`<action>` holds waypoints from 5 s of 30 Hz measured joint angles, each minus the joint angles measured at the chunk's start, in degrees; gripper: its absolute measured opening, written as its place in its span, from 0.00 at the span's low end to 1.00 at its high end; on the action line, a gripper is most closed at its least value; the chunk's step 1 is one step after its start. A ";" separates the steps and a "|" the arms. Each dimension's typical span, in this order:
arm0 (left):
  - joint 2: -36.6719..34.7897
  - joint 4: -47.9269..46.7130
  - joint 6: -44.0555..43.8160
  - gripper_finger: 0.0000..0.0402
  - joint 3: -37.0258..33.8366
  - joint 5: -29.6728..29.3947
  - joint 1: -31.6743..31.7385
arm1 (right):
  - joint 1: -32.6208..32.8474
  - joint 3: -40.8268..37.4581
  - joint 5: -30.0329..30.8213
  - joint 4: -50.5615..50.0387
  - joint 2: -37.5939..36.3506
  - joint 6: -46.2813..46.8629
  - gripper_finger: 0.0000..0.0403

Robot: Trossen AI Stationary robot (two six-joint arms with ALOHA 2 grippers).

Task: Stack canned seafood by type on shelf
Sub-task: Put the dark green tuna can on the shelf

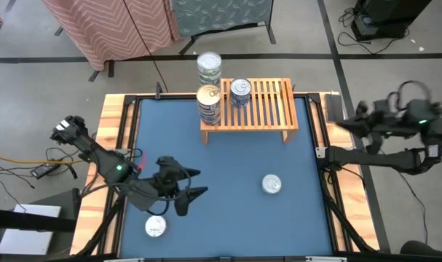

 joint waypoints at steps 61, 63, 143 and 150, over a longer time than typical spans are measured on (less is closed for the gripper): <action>-12.08 57.99 -19.77 0.86 -38.86 61.68 29.00 | 55.50 -38.95 45.67 38.27 16.37 28.97 0.00; -17.70 53.34 -16.74 0.86 -38.86 61.79 31.42 | 55.40 -38.95 45.83 40.38 12.09 25.26 0.00; -36.53 30.54 -23.09 0.86 -60.69 15.86 13.99 | 51.19 -52.55 36.14 43.30 20.54 42.23 0.00; -32.14 37.81 -23.10 0.86 -60.69 15.95 13.99 | 50.64 -40.36 34.58 28.25 35.69 45.67 0.00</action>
